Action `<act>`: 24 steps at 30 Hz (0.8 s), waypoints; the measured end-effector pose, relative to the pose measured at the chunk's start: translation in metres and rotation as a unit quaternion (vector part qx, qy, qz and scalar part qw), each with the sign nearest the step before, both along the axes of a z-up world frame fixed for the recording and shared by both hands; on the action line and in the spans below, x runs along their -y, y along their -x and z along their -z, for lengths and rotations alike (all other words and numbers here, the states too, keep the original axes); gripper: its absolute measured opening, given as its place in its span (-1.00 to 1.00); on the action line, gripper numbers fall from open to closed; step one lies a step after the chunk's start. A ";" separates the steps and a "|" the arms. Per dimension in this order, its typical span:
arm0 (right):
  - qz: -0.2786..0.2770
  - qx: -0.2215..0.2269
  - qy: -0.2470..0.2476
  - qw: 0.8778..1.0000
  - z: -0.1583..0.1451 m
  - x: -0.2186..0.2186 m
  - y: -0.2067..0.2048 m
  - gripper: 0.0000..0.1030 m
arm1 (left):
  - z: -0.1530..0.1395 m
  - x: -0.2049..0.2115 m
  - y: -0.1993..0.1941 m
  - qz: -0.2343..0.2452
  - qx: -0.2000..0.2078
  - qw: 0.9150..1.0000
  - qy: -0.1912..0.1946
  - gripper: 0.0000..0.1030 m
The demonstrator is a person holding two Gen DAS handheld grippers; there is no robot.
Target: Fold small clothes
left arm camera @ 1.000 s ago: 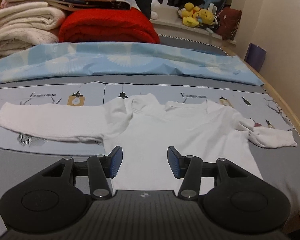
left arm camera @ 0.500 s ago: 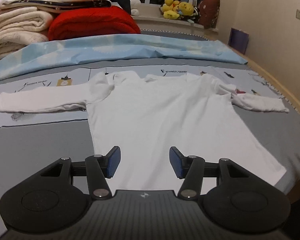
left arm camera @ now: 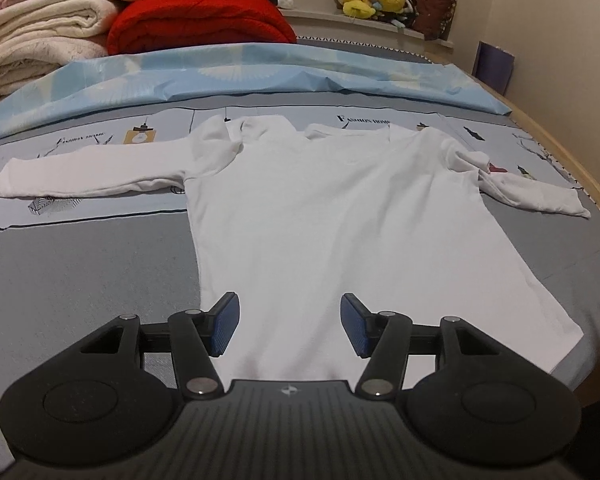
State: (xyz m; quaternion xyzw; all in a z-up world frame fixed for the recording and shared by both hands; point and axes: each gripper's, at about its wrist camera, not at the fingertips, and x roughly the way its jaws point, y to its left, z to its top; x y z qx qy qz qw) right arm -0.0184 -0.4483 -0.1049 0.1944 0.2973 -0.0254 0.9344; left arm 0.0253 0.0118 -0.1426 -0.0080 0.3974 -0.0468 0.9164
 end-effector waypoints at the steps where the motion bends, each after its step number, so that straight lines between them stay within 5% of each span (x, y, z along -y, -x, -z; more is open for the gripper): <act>1: -0.002 0.000 0.002 1.000 0.000 -0.002 -0.001 0.34 | 0.001 -0.001 -0.001 -0.001 -0.001 1.000 -0.001 0.20; 16: -0.018 -0.020 0.016 1.000 0.009 -0.010 -0.013 0.31 | 0.008 -0.010 -0.010 -0.021 -0.024 0.999 0.013 0.20; 20: -0.047 -0.045 0.025 0.998 0.020 -0.022 -0.020 -0.05 | 0.020 -0.021 -0.012 -0.041 -0.062 0.997 0.009 0.20; 24: -0.090 -0.103 0.030 0.990 0.043 -0.044 -0.032 -0.08 | 0.040 -0.040 -0.016 -0.072 -0.128 0.989 0.022 0.20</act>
